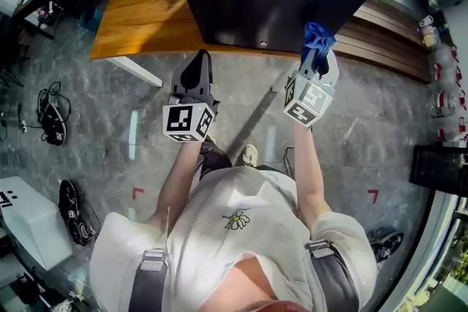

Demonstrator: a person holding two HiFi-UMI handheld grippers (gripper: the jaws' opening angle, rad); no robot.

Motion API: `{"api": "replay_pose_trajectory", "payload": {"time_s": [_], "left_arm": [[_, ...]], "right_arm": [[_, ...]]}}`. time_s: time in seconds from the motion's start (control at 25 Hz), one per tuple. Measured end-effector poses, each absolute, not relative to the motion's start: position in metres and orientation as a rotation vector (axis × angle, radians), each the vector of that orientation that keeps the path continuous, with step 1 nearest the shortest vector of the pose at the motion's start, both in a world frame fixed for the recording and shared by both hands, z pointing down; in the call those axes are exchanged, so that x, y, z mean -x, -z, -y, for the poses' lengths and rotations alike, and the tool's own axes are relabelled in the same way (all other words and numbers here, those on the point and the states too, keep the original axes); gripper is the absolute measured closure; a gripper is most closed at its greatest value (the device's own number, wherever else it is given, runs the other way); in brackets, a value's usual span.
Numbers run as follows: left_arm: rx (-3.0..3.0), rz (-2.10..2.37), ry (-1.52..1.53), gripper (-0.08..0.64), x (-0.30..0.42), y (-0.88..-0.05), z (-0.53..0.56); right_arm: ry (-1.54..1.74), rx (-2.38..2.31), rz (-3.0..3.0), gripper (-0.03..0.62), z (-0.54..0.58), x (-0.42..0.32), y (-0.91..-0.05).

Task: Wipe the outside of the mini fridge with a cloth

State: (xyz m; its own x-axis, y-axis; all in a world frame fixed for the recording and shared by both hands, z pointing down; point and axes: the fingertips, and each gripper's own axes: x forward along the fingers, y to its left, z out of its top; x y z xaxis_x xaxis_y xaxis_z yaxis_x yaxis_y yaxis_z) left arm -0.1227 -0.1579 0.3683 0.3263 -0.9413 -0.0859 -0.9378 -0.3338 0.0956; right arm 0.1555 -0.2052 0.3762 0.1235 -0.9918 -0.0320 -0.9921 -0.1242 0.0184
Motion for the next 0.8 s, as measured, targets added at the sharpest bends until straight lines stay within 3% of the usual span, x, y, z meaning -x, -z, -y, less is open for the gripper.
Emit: {"api": "replay_pose_trajectory", "payload": {"time_s": [0.52,0.8], "left_arm": [[-2.463,1.912,0.2,0.555,0.201,-0.371,0.163],[-2.383,1.964,0.169,0.555,0.248,-0.392,0.169]], "right_arm": [[-0.058,1.84,-2.508,0.531,0.242,0.091,-0.381],[-0.078,1.763,-2.602,0.531,0.27,0.166,-0.409]]}}
